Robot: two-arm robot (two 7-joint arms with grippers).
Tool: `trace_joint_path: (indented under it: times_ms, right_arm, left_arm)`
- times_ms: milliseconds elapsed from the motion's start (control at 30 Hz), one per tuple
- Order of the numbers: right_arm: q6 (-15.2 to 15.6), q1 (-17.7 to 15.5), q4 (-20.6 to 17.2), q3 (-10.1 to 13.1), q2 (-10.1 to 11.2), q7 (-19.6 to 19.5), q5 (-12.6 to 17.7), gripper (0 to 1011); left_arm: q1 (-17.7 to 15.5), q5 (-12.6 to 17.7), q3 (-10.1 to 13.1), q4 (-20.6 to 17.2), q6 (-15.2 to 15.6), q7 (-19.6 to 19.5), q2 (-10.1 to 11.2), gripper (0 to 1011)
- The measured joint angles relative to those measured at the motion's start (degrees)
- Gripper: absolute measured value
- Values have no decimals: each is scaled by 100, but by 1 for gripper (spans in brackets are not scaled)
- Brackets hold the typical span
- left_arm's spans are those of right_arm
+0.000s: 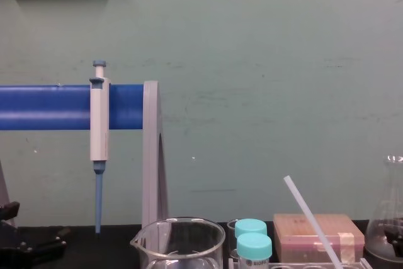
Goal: Pick up the stirring rod with one hand, then place it down.
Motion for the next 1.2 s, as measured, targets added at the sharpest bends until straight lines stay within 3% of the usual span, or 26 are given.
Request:
trace_joint_path:
  times_ms: [1200]
  right_arm:
    - [0,0,0,0,0,0,0,1003]
  left_arm:
    - [0,0,0,0,0,0,0,1000]
